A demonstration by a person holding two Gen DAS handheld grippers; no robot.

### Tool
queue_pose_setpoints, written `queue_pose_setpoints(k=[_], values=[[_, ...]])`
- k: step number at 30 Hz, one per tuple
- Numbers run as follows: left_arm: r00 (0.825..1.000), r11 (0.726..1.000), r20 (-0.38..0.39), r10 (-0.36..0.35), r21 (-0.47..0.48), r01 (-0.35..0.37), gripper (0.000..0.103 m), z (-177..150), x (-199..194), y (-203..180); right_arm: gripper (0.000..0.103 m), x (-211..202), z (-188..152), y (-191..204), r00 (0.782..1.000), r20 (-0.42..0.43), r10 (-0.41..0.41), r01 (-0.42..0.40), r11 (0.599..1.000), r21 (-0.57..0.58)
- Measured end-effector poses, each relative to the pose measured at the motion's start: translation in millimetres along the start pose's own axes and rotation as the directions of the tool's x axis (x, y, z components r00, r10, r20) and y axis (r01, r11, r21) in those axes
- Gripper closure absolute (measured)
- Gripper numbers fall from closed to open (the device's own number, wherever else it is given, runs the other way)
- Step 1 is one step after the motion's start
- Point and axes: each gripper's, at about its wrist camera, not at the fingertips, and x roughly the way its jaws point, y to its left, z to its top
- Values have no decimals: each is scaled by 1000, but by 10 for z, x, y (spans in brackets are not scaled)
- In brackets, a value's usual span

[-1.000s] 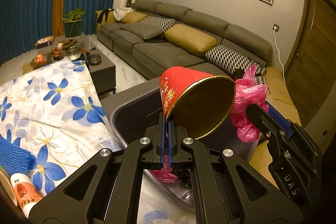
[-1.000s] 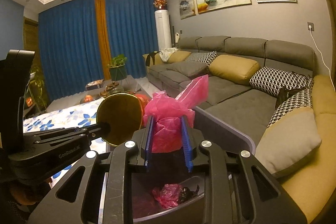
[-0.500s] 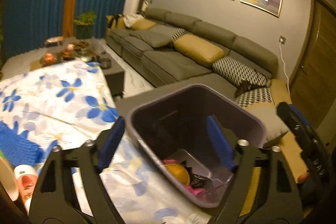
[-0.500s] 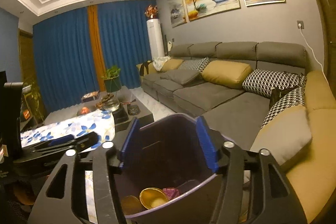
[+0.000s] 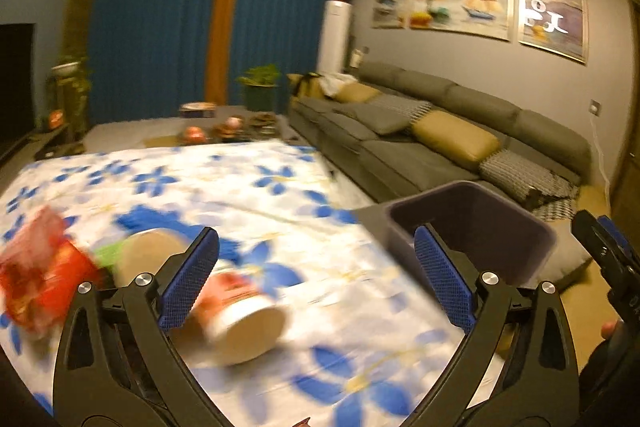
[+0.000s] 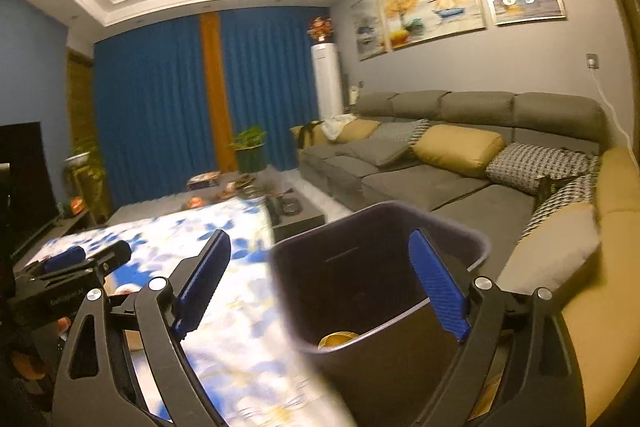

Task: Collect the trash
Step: 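Move both open tools back over the trash pile, then grasp a black plastic bag with the right tool while the left tool grasps the red snack wrapper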

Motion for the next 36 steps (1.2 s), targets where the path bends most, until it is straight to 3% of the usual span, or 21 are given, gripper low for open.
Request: queue_pose_setpoints(k=[10, 15, 26, 36], values=[[977, 977, 43, 209, -47, -207, 7, -310, -744, 870, 15, -141, -215, 757, 983, -67, 171, -175, 983, -50], [949, 947, 41, 314, -89, -309, 7, -431, -1080, 1360, 15, -180, -345, 1201, 967, -103, 234, -243, 966, -89], [917, 910, 56, 394, -166, -380, 7, -493, -1479, 1919, 16, -39, -640, 2045, 920, -213, 329, -361, 923, -132], [894, 884, 72, 442, -204, -421, 7, -528, -1619, 2208, 40, 391, -836, 2549, 871, -348, 347, -411, 903, -128]])
